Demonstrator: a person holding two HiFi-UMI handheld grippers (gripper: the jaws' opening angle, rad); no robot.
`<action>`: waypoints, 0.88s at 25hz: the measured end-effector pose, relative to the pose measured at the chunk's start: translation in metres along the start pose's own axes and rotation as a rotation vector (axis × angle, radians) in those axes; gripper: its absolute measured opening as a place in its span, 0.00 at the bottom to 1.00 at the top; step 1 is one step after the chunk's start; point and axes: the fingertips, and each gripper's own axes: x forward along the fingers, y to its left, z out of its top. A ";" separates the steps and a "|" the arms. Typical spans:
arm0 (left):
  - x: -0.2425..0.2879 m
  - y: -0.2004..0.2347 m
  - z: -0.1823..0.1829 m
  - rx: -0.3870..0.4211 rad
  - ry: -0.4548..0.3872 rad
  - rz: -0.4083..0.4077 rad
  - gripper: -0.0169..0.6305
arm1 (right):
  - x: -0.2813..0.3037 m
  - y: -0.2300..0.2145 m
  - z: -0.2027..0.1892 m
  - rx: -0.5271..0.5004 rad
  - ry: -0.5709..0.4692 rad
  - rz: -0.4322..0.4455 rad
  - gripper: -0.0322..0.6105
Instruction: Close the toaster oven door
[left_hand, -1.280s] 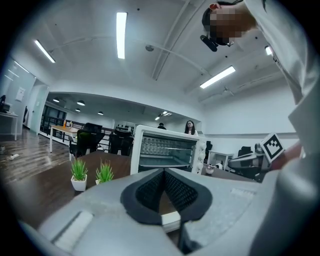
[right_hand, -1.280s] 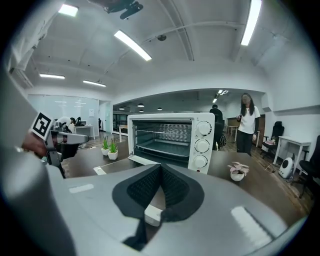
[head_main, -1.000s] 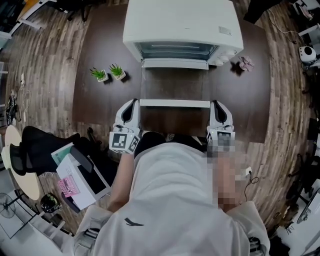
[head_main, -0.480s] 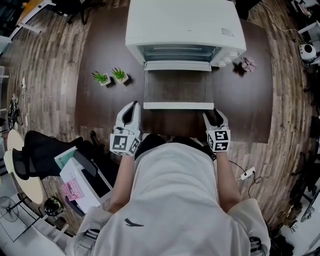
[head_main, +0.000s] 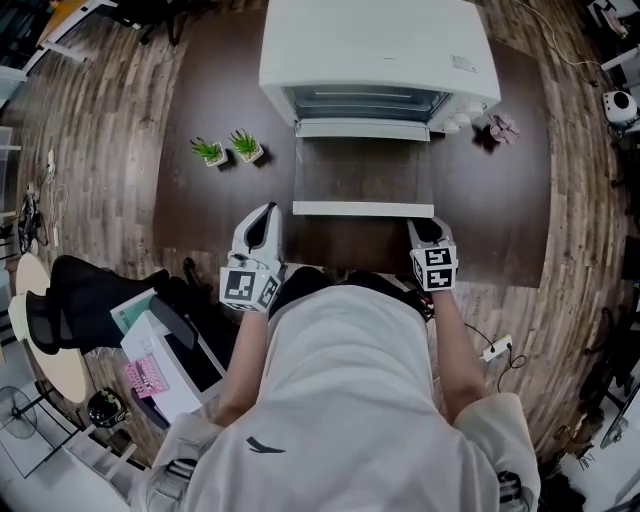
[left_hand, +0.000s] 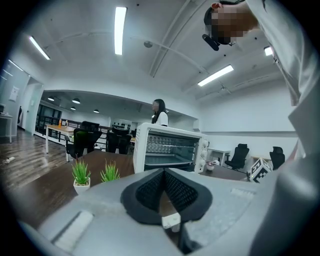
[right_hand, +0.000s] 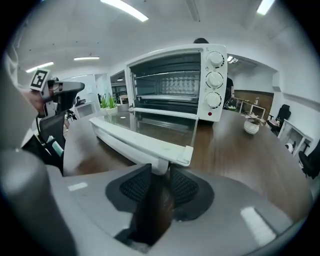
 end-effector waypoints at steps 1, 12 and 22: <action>-0.001 0.000 0.000 -0.001 0.000 0.001 0.02 | -0.002 0.000 0.002 0.008 -0.003 0.001 0.23; -0.007 -0.003 0.000 0.007 0.002 -0.019 0.02 | -0.064 -0.006 0.100 0.019 -0.140 -0.037 0.23; -0.001 0.001 0.001 -0.010 -0.012 -0.012 0.02 | -0.077 -0.028 0.188 0.075 -0.145 -0.036 0.22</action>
